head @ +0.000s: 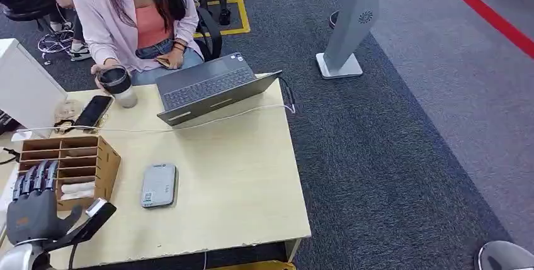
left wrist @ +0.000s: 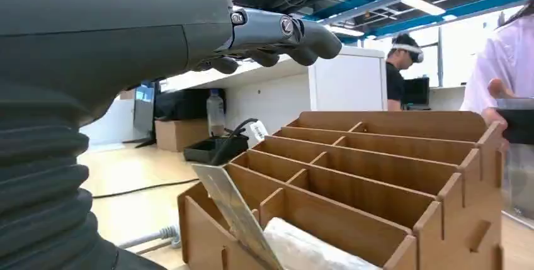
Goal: Pass the card to the sensor for recognition and then transmit it.
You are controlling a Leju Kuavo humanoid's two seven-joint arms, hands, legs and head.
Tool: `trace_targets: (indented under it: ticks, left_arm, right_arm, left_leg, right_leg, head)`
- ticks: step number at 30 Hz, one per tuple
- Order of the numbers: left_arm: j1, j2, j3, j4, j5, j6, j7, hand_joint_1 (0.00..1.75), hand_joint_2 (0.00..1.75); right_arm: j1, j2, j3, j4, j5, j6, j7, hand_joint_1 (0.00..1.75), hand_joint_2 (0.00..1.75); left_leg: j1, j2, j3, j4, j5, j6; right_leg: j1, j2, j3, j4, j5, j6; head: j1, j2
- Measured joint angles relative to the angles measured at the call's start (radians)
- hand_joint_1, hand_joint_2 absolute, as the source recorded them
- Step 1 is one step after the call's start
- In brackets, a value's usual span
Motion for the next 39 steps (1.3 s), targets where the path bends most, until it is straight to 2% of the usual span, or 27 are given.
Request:
trace_targets:
  ticks: [9, 18, 39]
  left_arm:
    - [-0.003, 0.003, 0.018, 0.016, 0.014, 0.011, 0.003, 0.00, 1.75]
    - [-0.036, 0.058, 0.132, 0.093, 0.106, 0.030, -0.060, 0.00, 1.75]
    - [-0.051, 0.040, 0.154, 0.150, 0.070, 0.022, -0.072, 0.00, 1.75]
  right_arm:
    - [-0.002, -0.002, 0.002, 0.000, 0.004, 0.018, -0.003, 0.00, 1.75]
    - [-0.006, -0.007, 0.025, 0.003, 0.012, 0.034, -0.010, 0.00, 1.75]
    - [-0.007, -0.007, 0.034, 0.005, -0.001, 0.035, -0.012, 0.00, 1.75]
  left_leg:
    - [0.000, 0.000, 0.000, 0.000, 0.000, 0.000]
    - [0.001, 0.000, 0.000, 0.000, 0.000, 0.000]
    - [0.002, 0.000, 0.000, 0.000, 0.000, 0.000]
  right_leg:
    - [0.000, 0.000, 0.000, 0.000, 0.000, 0.000]
    - [0.002, 0.000, 0.000, 0.000, 0.000, 0.000]
    - [0.002, 0.000, 0.000, 0.000, 0.000, 0.000]
  head:
    - [0.000, 0.000]
    - [0.000, 0.000]
    - [0.000, 0.000]
